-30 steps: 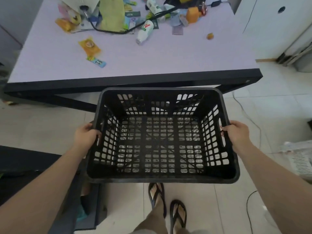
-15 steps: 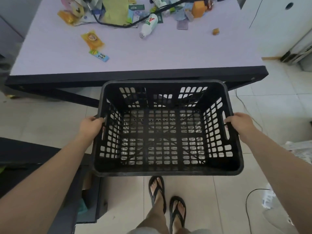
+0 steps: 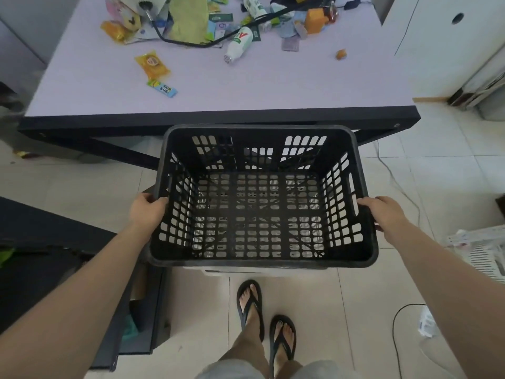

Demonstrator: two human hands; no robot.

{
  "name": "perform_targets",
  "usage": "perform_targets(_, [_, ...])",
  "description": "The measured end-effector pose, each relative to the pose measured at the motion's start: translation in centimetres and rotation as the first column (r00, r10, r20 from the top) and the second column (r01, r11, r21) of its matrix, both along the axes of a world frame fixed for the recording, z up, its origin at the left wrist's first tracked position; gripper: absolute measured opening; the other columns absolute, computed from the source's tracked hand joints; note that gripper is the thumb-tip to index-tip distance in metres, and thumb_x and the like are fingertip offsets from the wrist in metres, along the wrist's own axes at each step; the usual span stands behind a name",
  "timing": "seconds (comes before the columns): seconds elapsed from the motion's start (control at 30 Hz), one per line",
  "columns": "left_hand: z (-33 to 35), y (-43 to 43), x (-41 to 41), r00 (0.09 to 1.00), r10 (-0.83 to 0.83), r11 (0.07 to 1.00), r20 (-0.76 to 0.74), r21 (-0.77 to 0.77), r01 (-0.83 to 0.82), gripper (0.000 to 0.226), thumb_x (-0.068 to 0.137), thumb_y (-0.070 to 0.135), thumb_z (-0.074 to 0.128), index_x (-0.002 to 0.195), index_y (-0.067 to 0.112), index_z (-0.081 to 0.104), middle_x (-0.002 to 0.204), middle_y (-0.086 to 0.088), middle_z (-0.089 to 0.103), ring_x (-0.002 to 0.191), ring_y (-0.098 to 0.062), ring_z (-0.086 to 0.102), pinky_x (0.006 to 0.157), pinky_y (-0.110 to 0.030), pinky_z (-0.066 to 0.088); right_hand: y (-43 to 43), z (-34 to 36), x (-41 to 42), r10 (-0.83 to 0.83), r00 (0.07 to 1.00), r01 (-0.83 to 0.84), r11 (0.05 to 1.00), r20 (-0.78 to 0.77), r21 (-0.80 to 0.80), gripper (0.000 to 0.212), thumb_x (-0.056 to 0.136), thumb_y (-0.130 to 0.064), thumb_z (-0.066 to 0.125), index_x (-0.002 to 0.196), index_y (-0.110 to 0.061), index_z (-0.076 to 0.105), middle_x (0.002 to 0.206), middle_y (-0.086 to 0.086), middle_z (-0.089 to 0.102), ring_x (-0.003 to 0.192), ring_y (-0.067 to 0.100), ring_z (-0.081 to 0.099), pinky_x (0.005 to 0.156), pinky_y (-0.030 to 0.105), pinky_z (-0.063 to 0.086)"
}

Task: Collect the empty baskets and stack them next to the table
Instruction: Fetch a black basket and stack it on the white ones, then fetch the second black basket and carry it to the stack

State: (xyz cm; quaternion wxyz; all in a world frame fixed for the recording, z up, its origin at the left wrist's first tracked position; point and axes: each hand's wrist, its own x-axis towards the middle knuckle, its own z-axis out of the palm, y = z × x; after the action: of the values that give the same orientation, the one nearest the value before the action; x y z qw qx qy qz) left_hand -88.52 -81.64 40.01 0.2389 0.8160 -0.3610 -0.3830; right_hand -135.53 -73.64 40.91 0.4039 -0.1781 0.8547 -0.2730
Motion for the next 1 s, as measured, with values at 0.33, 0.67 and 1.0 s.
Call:
perform_targets(0.33, [5.6, 9.4, -1.9, 0.986, -0.081, 0.994, 0.147, -0.067, 0.092, 0.046, 0.088, 0.019, 0.057, 0.130, 0.006, 0.044, 0.101, -0.007, 0.049, 0.093, -0.024, 0.051, 0.077, -0.033, 0.040, 1.8, 3.2, 4.3, 0.375, 0.870, -0.386, 0.922, -0.319, 0.032, 0.041, 0.078, -0.019, 0.060, 0.116, -0.006, 0.052, 0.107, 0.016, 0.062, 0.088, 0.030, 0.056, 0.073, 0.032, 0.043])
perform_targets(0.67, [5.8, 23.3, 4.1, 0.984, 0.038, 0.994, 0.173, -0.110, -0.019, 0.042, 0.088, 0.019, 0.059, 0.127, 0.004, 0.051, 0.118, -0.015, 0.061, 0.107, -0.031, 0.056, 0.083, -0.028, 0.038, 8.8, 5.9, 11.7, 0.523, 0.709, -0.600, 0.800, -0.473, -0.015, 0.034, 0.081, -0.009, 0.054, 0.108, 0.010, 0.062, 0.112, 0.026, 0.064, 0.102, 0.041, 0.058, 0.084, 0.038, 0.048])
perform_targets(1.0, [7.8, 43.9, 13.6, 0.969, -0.065, 0.992, 0.239, -0.090, 0.089, 0.018, 0.090, 0.016, 0.052, 0.105, 0.014, 0.061, 0.102, -0.008, 0.061, 0.093, -0.028, 0.058, 0.077, -0.028, 0.041, 19.8, 7.5, 28.1, 0.690, 0.656, -0.730, 0.683, -0.306, -0.026, 0.013, 0.085, -0.011, 0.054, 0.079, -0.001, 0.061, 0.070, 0.016, 0.056, 0.072, 0.031, 0.056, 0.067, 0.032, 0.044])
